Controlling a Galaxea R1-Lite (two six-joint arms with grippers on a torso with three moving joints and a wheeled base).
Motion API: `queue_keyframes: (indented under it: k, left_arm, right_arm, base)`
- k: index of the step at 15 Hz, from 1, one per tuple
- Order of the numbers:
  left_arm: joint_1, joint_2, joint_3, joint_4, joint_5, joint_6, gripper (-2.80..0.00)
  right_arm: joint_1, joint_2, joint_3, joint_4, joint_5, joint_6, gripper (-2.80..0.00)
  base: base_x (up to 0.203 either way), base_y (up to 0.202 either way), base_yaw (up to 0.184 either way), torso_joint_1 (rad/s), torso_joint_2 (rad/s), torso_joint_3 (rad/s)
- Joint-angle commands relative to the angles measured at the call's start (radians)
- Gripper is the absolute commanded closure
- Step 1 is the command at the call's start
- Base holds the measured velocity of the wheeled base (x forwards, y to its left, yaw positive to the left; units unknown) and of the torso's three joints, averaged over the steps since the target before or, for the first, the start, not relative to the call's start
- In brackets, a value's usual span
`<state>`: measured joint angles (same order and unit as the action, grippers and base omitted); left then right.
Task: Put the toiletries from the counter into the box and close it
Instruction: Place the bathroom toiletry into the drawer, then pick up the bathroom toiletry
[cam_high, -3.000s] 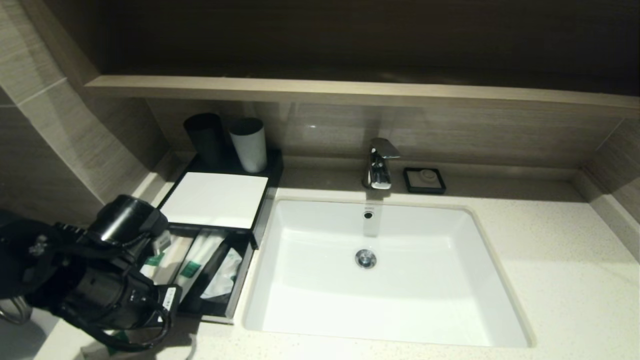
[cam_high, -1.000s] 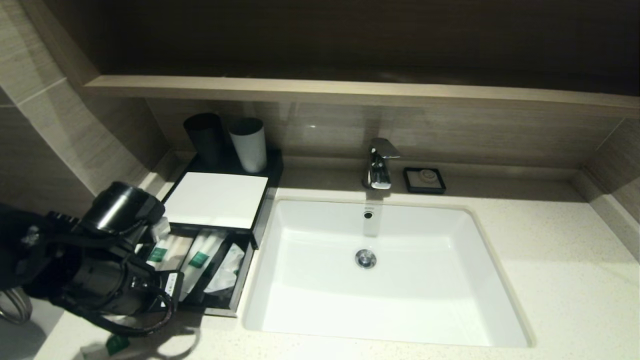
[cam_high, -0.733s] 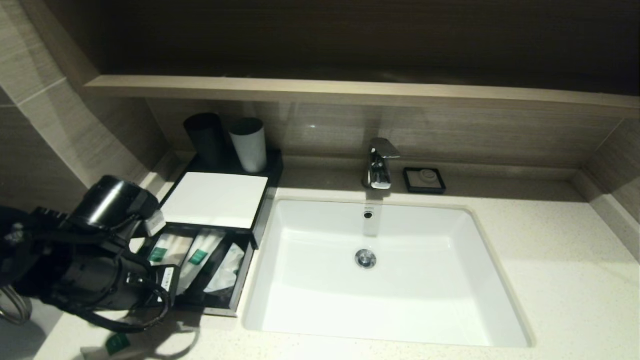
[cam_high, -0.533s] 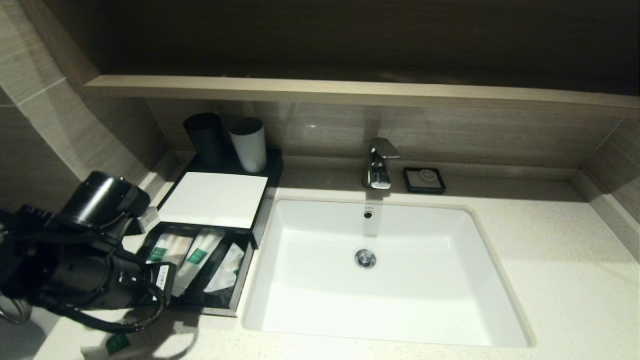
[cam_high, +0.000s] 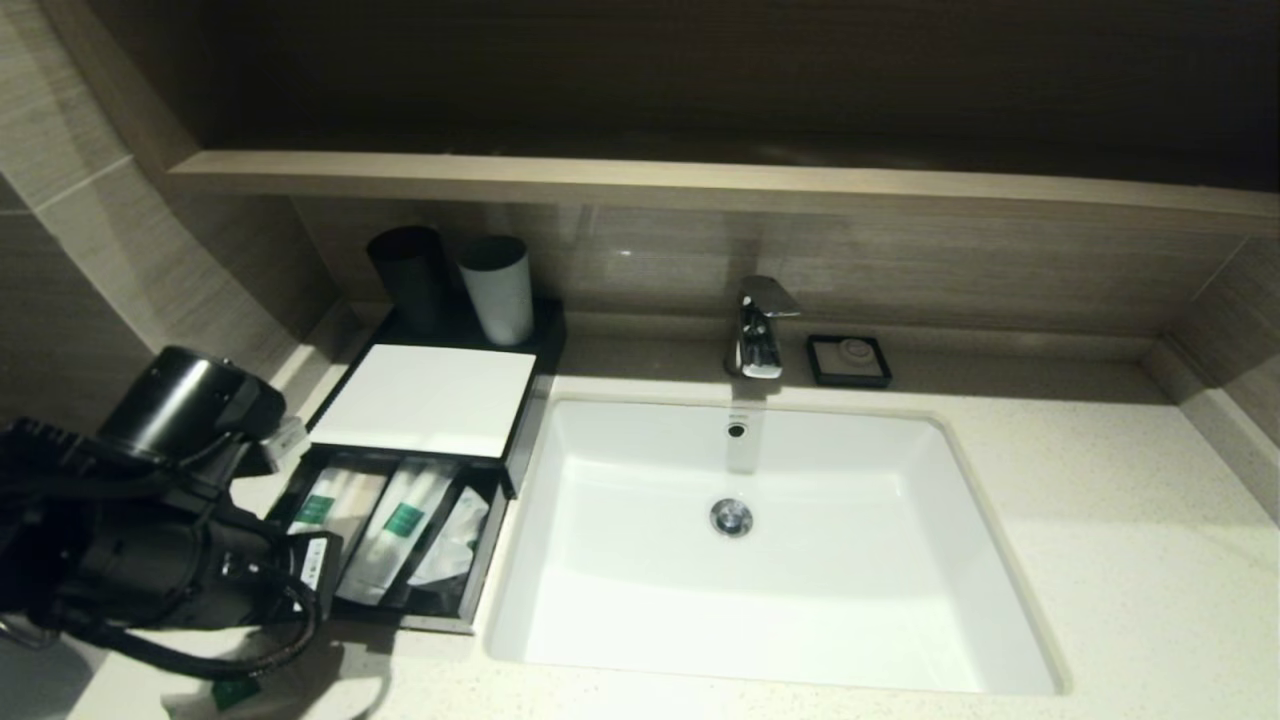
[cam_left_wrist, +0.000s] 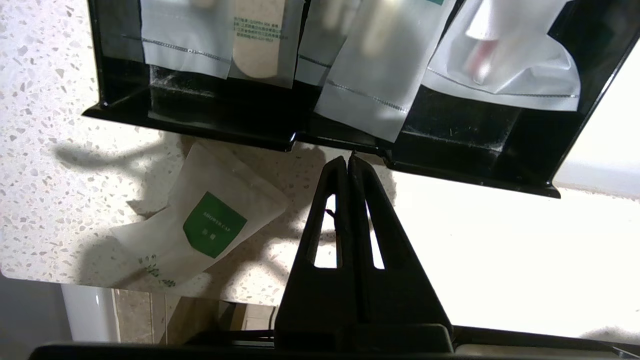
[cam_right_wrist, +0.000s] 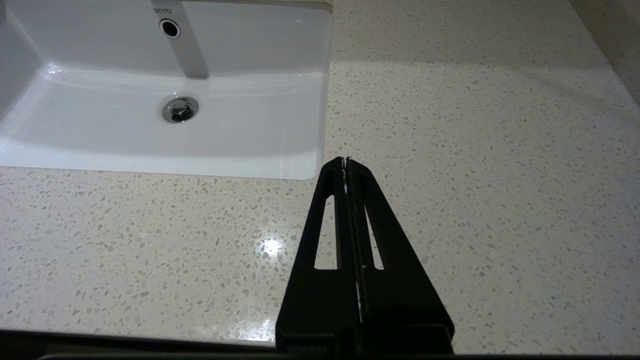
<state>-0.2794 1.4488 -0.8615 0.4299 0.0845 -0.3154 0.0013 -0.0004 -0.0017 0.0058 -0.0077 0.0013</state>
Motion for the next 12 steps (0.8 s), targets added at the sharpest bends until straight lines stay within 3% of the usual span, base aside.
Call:
queue_keyframes:
  k: [1, 6, 12]
  left_arm:
    - [0.000, -0.062, 0.016, 0.042, 0.002, -0.001, 0.00]
    - [0.022, -0.158, 0.136, 0.090, 0.004, -0.058, 0.00]
    - [0.200, -0.191, 0.174, 0.140, 0.003, -0.078, 0.00]
  right_arm:
    - [0.000, 0.000, 0.000, 0.000, 0.000, 0.000, 0.00]
    - [0.000, 0.000, 0.000, 0.000, 0.000, 0.000, 0.00]
    - [0.000, 0.000, 0.000, 0.000, 0.000, 0.000, 0.00]
  base:
    - [0.000, 0.000, 0.000, 0.000, 0.00, 0.000]
    - [0.000, 0.000, 0.000, 0.000, 0.00, 0.000]
    - [0.000, 0.000, 0.000, 0.000, 0.00, 0.000]
